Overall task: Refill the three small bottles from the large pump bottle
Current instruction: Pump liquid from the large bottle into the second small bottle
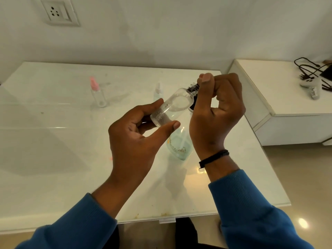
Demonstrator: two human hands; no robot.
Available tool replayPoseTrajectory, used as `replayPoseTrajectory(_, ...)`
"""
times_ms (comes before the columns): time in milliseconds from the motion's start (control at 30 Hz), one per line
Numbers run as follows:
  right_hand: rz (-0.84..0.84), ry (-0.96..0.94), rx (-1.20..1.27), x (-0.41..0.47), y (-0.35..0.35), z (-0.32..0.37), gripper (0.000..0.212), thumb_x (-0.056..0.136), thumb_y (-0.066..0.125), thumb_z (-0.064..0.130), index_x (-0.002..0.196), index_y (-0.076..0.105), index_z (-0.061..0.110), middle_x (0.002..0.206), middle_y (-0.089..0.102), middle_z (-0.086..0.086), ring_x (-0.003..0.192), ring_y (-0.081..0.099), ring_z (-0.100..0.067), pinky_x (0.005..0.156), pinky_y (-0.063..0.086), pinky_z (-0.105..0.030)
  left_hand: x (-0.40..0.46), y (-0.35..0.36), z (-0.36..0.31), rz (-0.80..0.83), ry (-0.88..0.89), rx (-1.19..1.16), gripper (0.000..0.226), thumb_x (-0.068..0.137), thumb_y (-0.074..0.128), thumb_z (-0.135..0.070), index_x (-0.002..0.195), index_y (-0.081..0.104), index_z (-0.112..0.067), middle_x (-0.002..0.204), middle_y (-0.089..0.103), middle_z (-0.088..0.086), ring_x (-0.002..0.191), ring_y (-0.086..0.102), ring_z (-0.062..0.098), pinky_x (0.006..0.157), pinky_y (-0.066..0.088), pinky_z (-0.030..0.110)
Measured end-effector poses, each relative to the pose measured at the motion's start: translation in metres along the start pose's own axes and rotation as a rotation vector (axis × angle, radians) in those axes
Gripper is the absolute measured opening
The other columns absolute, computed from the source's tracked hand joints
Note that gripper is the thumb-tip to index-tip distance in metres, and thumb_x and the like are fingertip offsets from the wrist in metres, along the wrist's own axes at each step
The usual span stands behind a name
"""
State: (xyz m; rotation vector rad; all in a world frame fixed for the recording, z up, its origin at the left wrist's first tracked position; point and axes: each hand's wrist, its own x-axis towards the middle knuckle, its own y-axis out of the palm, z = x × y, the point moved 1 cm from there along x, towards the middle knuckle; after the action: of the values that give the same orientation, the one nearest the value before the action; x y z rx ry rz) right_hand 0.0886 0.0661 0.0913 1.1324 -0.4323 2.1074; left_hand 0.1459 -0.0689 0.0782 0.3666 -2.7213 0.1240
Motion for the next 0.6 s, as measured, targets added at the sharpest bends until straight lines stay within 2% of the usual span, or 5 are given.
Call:
replayPoseTrajectory(133,0.02,0.014,-0.038,0.0066,-0.0002,0.0009,0.036,0.096,0.059,0.009,0.062,0.057,-0.003,0.066,0.05,-0.003,0.064,0.045,-0.029,0.062,0.04,-0.048,-0.0002,0.0,-0.0008,-0.002,-0.001,-0.012,0.045,0.074,0.088,-0.016,0.116,0.071,-0.015,0.107,0.073,-0.01,0.098,0.073,0.004,0.082,0.057,0.015)
replayPoseTrajectory(300,-0.004,0.009,0.015,-0.0011,-0.0008,0.0007,0.03,0.097,0.058,0.006,0.067,0.061,0.003,0.074,0.053,0.003,0.066,0.052,-0.027,0.061,0.045,-0.051,0.0006,0.0,-0.0007,-0.004,0.0,-0.002,0.046,0.073,0.088,-0.018,0.116,0.071,-0.014,0.106,0.073,-0.011,0.096,0.073,0.005,0.081,0.058,0.016)
replayPoseTrajectory(500,0.009,0.023,-0.034,0.0054,0.0005,0.0015,0.036,0.097,0.058,0.009,0.064,0.058,-0.005,0.066,0.053,-0.005,0.065,0.046,-0.027,0.062,0.041,-0.049,0.0002,0.0002,-0.0012,-0.007,0.0,0.003,0.045,0.074,0.088,-0.017,0.116,0.071,-0.016,0.108,0.073,-0.01,0.097,0.072,0.003,0.082,0.057,0.015)
replayPoseTrajectory(600,-0.006,0.009,0.01,-0.0009,0.0001,0.0015,0.031,0.097,0.059,0.005,0.066,0.06,0.001,0.072,0.053,0.001,0.066,0.051,-0.027,0.061,0.045,-0.052,0.0008,-0.0001,-0.0003,-0.006,-0.002,0.001,0.046,0.074,0.088,-0.018,0.116,0.071,-0.014,0.107,0.073,-0.009,0.097,0.073,0.006,0.082,0.058,0.016)
